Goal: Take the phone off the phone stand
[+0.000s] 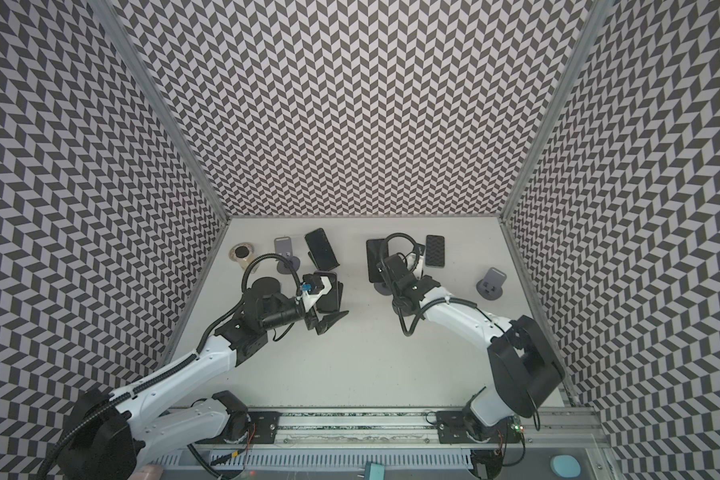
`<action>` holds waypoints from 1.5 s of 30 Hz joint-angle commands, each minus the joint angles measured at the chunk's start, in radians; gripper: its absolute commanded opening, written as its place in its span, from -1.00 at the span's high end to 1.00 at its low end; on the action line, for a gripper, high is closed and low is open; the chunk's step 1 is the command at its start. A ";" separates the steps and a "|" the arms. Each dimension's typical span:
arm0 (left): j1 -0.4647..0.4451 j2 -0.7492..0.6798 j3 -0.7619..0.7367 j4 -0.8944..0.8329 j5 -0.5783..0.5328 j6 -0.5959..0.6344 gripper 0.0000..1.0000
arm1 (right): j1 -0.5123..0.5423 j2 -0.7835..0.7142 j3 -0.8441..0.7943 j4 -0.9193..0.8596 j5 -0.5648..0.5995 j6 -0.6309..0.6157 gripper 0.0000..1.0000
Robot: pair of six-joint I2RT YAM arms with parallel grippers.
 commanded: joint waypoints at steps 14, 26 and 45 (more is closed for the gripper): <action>-0.005 0.004 0.034 -0.022 0.017 0.020 -0.94 | -0.005 -0.020 -0.005 0.056 -0.011 -0.022 -0.32; -0.006 0.006 0.037 -0.025 0.019 0.018 -0.94 | -0.005 -0.035 -0.018 0.061 -0.009 -0.037 -0.29; -0.010 0.018 0.049 -0.040 0.031 0.007 -0.93 | -0.005 -0.061 -0.025 0.059 -0.023 -0.078 -0.06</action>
